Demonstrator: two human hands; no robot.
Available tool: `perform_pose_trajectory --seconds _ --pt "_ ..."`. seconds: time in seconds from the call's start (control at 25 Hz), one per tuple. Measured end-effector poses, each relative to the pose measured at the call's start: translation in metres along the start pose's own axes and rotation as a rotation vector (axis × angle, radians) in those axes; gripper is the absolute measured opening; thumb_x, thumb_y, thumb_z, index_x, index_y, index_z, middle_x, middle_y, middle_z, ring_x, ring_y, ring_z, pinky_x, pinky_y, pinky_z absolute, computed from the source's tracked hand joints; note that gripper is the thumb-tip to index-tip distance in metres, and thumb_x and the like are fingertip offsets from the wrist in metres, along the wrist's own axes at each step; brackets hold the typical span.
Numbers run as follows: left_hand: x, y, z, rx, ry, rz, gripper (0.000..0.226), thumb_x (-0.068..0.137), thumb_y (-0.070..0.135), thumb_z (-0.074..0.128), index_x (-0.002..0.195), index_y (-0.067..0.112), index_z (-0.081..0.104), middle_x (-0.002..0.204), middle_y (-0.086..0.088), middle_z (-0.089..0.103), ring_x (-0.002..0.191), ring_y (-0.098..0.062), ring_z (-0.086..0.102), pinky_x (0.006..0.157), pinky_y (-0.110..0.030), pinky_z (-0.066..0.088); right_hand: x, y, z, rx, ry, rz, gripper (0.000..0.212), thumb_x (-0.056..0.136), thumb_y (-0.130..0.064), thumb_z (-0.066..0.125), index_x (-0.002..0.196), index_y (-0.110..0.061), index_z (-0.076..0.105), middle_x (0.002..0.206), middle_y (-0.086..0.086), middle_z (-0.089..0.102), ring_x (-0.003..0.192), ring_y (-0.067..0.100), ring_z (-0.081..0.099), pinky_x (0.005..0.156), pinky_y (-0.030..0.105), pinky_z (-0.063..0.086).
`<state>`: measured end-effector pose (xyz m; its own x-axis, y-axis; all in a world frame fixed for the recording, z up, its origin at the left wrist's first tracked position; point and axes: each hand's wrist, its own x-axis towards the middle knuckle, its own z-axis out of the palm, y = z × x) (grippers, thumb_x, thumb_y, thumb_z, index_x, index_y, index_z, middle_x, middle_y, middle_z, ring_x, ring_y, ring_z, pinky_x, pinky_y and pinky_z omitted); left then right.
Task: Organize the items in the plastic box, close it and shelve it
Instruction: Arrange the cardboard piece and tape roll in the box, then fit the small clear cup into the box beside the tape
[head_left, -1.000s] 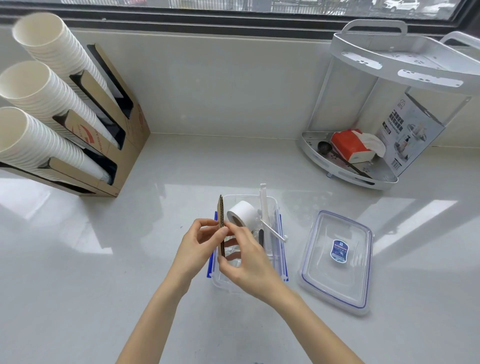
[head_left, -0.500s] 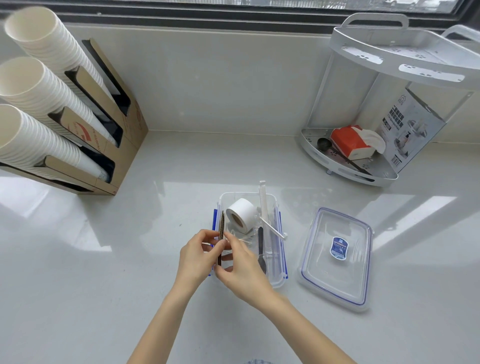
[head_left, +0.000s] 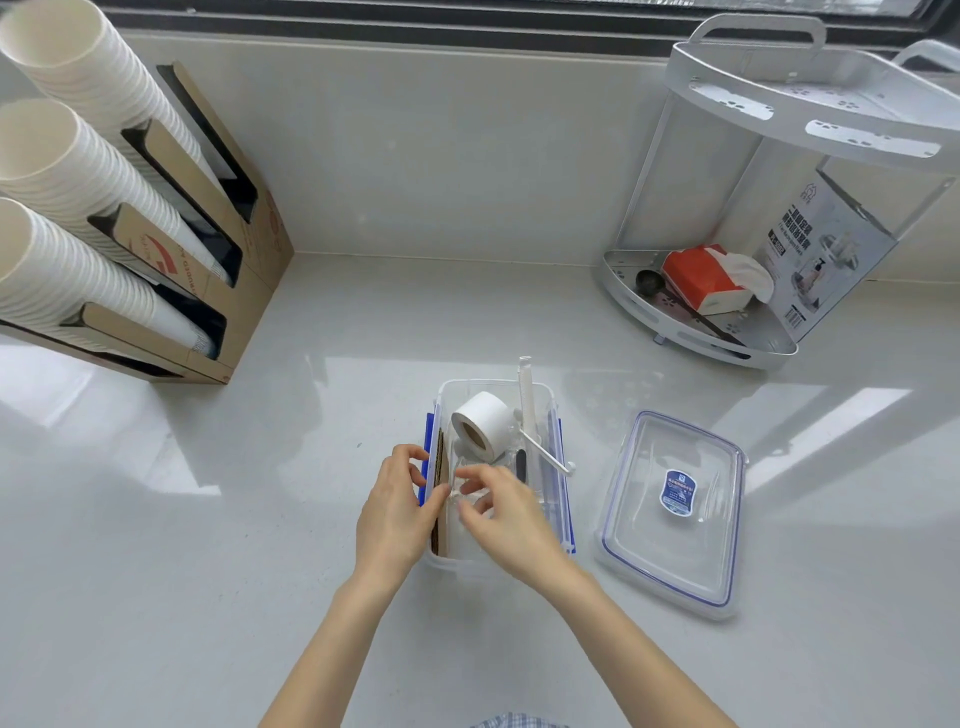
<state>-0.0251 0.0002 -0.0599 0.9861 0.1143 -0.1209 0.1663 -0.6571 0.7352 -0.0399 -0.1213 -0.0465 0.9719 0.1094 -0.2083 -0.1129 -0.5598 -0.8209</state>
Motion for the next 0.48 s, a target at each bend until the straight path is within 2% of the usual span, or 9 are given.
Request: perform_pose_trajectory --seconds 0.08,0.12,0.24,0.32,0.48 --pt "-0.002 0.003 -0.001 0.063 0.012 0.107 0.03 0.083 0.022 0.058 0.11 0.015 0.047 0.096 0.005 0.042 0.084 -0.018 0.047 0.065 -0.027 0.036 0.005 0.005 -0.013 -0.044 0.089 -0.005 0.034 0.089 -0.007 0.046 0.122 -0.012 0.055 0.114 0.005 0.055 0.075 0.005 0.052 0.073 0.011 0.036" --pt "-0.002 0.005 -0.002 0.087 0.016 0.166 0.026 0.083 0.022 0.058 0.107 0.015 0.05 0.096 0.006 0.042 0.089 -0.016 0.046 0.066 -0.026 0.036 0.008 0.007 -0.018 -0.084 0.121 -0.01 0.036 0.089 -0.005 0.044 0.123 -0.011 0.055 0.119 0.006 0.056 0.085 0.01 0.055 0.078 0.012 0.036" --pt "-0.003 0.006 -0.003 0.18 -0.008 0.314 0.02 0.083 0.028 0.058 0.097 0.016 0.063 0.093 0.003 0.054 0.089 -0.012 0.041 0.072 -0.023 0.031 0.014 0.013 -0.026 -0.25 0.107 -0.021 0.042 0.09 -0.005 0.042 0.13 -0.015 0.048 0.128 0.006 0.052 0.117 0.02 0.05 0.096 0.026 0.039" --pt "-0.004 0.004 -0.002 0.27 -0.059 0.363 0.023 0.083 0.034 0.057 0.098 0.019 0.067 0.098 0.002 0.06 0.091 -0.013 0.039 0.077 -0.023 0.024 0.016 0.013 -0.027 -0.328 0.061 -0.04 0.047 0.09 -0.005 0.041 0.134 -0.019 0.045 0.131 0.003 0.051 0.124 0.019 0.045 0.1 0.029 0.038" --pt "-0.007 0.002 -0.001 0.366 -0.101 0.364 0.029 0.082 0.039 0.056 0.103 0.022 0.065 0.107 0.005 0.06 0.104 -0.019 0.042 0.08 -0.025 0.018 0.02 0.012 -0.026 -0.419 -0.012 -0.105 0.053 0.089 -0.002 0.041 0.136 -0.027 0.043 0.128 0.002 0.051 0.123 0.019 0.04 0.1 0.028 0.035"
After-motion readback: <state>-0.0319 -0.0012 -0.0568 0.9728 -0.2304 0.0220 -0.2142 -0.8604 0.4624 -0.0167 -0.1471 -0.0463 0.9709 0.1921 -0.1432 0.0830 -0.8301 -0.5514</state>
